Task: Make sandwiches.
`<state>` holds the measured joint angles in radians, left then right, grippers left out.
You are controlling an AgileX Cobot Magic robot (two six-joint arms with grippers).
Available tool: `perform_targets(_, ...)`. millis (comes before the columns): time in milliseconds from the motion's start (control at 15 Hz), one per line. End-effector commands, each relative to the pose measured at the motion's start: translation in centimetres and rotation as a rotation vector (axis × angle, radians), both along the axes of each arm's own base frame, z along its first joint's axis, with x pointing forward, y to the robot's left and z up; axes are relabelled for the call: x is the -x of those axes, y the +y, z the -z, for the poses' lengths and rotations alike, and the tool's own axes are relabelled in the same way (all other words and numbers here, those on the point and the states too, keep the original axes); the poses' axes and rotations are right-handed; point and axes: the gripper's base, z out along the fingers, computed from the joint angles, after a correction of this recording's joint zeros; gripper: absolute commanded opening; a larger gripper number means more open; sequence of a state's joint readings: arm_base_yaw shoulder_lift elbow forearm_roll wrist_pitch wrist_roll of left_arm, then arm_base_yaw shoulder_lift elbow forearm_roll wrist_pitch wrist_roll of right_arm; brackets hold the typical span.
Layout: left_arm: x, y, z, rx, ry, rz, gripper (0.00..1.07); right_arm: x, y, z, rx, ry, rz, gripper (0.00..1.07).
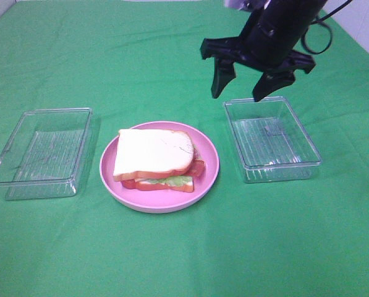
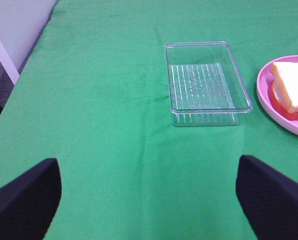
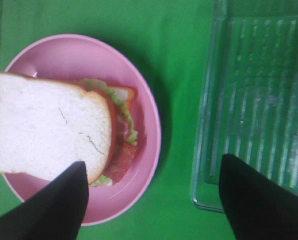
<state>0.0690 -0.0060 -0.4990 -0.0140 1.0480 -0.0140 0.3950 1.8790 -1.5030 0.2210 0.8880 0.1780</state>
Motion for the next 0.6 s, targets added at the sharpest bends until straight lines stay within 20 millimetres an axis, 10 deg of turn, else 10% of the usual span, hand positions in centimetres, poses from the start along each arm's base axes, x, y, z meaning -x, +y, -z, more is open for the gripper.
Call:
perform_targets(67, 0.3, 0.0, 0.0, 0.004, -0.025, 0.002, 0.88, -0.7, -5.1, -2.7, 0.016, -0.047, 0.108, 0.71)
perform_targets(267, 0.3, 0.0, 0.0, 0.004, -0.025, 0.002, 0.88, -1.5, -13.5, -3.2, 0.097, -0.025, 0.236, 0.71)
perform_targets(600, 0.3, 0.0, 0.0, 0.004, -0.025, 0.002, 0.88, -0.9, -18.1, -3.0, 0.237, 0.036, 0.270, 0.71)
